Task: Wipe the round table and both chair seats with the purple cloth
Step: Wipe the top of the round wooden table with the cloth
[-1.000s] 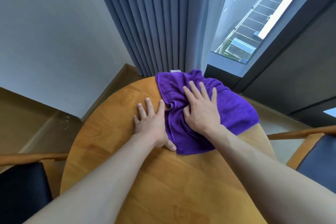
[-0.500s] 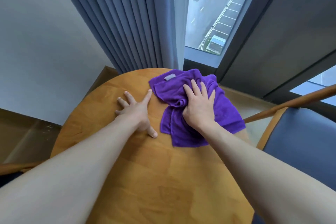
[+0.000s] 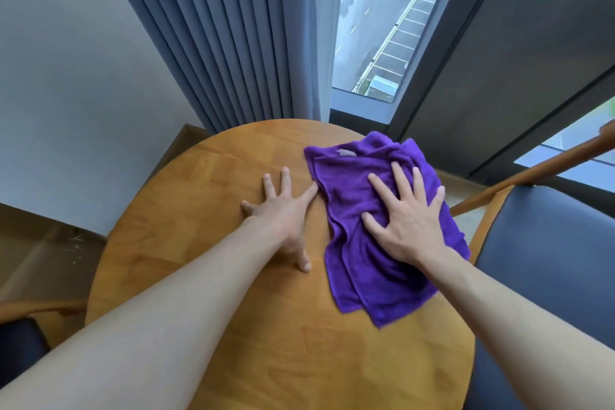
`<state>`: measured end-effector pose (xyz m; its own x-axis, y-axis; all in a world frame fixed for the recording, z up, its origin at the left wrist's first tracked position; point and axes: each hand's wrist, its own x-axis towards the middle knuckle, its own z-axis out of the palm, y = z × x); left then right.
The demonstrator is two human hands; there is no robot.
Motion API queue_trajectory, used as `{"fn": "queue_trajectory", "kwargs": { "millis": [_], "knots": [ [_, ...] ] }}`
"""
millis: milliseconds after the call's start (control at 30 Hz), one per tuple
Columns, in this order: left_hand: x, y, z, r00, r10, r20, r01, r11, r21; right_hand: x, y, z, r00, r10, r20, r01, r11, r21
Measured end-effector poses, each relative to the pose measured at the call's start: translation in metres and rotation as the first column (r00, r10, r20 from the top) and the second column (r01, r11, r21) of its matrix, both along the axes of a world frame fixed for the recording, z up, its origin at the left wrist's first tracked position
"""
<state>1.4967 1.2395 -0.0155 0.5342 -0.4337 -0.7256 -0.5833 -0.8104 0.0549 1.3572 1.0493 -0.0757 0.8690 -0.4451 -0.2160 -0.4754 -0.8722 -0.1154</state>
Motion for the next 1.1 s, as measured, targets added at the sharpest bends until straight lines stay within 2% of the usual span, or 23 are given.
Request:
{"fn": "queue_trajectory", "kwargs": {
  "millis": [133,200,333,433,500,600,667,800,900,1000,1067,1100],
  "knots": [
    [0.004,0.001,-0.013,1.000,0.031,0.006,-0.030,0.999,-0.043,0.054,0.027,-0.006,0.975,-0.218,0.043,0.217,0.976,0.019],
    [0.002,0.002,-0.017,0.999,0.031,0.008,-0.031,0.999,-0.040,0.061,0.044,-0.006,0.975,-0.215,0.058,0.213,0.976,0.040],
    [0.002,0.000,-0.015,0.999,0.033,-0.019,-0.033,0.999,-0.035,0.016,0.063,0.000,0.993,0.034,0.109,-0.040,0.997,0.058],
    [0.001,0.000,-0.013,1.000,0.020,0.008,-0.019,0.999,-0.031,-0.039,0.056,0.003,0.937,0.328,0.118,-0.337,0.939,0.064],
    [-0.002,0.001,-0.011,1.000,0.018,0.024,-0.018,0.999,-0.031,-0.061,0.030,0.003,0.925,0.373,0.070,-0.377,0.925,0.049],
    [-0.005,0.000,-0.006,0.999,0.032,0.020,-0.031,0.999,-0.023,-0.054,0.003,0.005,0.994,0.109,0.003,-0.109,0.993,0.038],
    [-0.004,0.000,-0.006,0.999,0.038,0.025,-0.038,0.999,-0.021,-0.023,0.012,0.005,0.996,-0.085,0.001,0.085,0.996,0.026],
    [-0.003,-0.002,-0.008,0.998,0.030,0.058,-0.029,0.999,-0.016,0.031,0.052,-0.001,0.966,-0.252,0.061,0.248,0.966,0.078],
    [-0.007,0.000,-0.001,0.997,0.024,0.068,-0.024,1.000,0.003,0.021,0.078,0.000,0.984,-0.159,0.083,0.150,0.983,0.106],
    [-0.012,-0.001,0.004,0.997,-0.009,0.073,0.009,1.000,0.004,-0.030,0.080,0.004,0.990,0.074,0.123,-0.087,0.990,0.108],
    [-0.018,-0.002,0.005,0.994,-0.076,0.083,0.077,0.997,-0.010,-0.068,0.074,0.003,0.967,0.195,0.164,-0.212,0.973,0.091],
    [-0.023,-0.003,0.006,0.987,-0.127,0.095,0.129,0.992,-0.016,-0.082,0.067,0.002,0.964,0.197,0.177,-0.214,0.974,0.077]
  ]
}}
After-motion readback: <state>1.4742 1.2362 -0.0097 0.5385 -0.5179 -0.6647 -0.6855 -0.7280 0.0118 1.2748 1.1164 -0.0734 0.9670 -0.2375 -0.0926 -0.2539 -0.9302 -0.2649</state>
